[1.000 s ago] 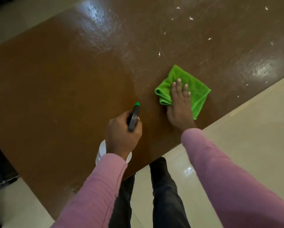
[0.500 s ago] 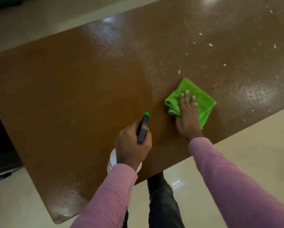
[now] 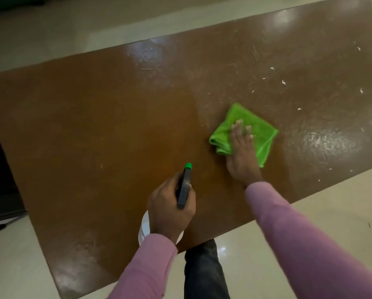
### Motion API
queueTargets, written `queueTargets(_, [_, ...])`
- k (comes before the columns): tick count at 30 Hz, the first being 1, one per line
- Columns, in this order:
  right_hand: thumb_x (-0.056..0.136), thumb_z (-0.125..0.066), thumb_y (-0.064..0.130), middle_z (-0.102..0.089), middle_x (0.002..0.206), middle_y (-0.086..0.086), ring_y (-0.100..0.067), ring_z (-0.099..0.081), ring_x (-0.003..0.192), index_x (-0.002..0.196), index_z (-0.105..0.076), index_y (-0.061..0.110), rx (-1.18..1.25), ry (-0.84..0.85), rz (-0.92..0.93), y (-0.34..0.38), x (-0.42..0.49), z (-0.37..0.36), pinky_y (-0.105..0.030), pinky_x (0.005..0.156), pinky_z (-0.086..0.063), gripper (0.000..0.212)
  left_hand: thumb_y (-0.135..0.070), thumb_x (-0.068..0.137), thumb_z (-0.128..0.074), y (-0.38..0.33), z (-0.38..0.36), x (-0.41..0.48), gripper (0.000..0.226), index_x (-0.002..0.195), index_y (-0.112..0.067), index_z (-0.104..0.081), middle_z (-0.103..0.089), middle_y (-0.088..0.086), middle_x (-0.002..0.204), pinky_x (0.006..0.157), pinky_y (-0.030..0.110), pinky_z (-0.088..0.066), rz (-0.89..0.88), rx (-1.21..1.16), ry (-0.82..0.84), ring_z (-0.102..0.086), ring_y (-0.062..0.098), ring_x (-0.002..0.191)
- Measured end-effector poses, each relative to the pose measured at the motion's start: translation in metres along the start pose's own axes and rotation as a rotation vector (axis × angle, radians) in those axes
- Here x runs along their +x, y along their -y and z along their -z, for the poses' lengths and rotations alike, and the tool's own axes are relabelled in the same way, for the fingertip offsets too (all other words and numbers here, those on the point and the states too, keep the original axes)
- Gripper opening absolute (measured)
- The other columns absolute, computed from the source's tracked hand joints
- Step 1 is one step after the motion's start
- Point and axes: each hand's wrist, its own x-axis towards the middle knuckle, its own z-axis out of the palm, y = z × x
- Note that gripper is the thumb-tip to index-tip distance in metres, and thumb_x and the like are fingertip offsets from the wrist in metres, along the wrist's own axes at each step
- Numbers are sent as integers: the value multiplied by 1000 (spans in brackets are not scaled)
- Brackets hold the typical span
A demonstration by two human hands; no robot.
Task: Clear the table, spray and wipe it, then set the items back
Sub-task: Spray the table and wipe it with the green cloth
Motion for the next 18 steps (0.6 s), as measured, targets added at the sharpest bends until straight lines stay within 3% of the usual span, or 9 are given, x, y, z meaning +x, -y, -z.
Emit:
queueTargets(3, [71, -43, 14, -2, 160, -4, -28, 8, 146, 153, -12, 11, -72, 111, 360, 43, -37, -26, -43, 119, 3, 88, -24, 82, -59, -4, 0, 2, 9, 84, -17, -66, -46, -19, 58, 47, 9, -32, 12, 32, 5, -48, 6, 49])
queueTargets(5, [71, -47, 14, -4, 160, -2, -25, 2, 148, 153, -13, 13, -113, 117, 471, 29, -36, -22, -39, 120, 1, 89, -21, 82, -60, -3, 2, 6, 5, 78, -20, -61, -44, -18, 55, 46, 8, -29, 28, 33, -14, -47, 6, 46])
queueTargets(9, [68, -47, 9, -13, 158, -13, -33, -8, 146, 150, -16, 6, -84, 30, 168, -47, 16, 20, -51, 118, -13, 87, -26, 85, -57, 1, 1, 11, 18, 69, -17, -58, -47, -9, 51, 42, 11, -30, 117, -5, -60, -45, 15, 42])
queueTargets(13, [69, -42, 14, -9, 159, -15, -38, -3, 146, 150, -18, 2, -15, -11, -4, -35, 41, 29, -49, 119, -5, 85, -29, 84, -56, -5, -7, 16, 20, 66, -21, -57, -47, -11, 49, 40, 10, -32, 159, 9, -64, -49, 11, 44])
queueTargets(15, [68, -44, 13, -10, 160, -11, -37, -2, 146, 150, -19, 6, 10, 3, 88, 6, 30, 11, -48, 119, -3, 87, -26, 85, -57, -7, -9, 18, 21, 64, -23, -54, -43, -11, 46, 39, 10, -28, 146, 29, -74, -46, 11, 42])
queueTargets(18, [76, -46, 8, -7, 161, -5, -28, 3, 147, 152, -12, 12, -24, 120, 418, 57, 2, -11, -45, 120, -1, 83, -21, 83, -59, -9, -7, 22, 19, 64, -17, -57, -40, -7, 44, 38, 11, -25, 149, 99, -98, -46, 16, 44])
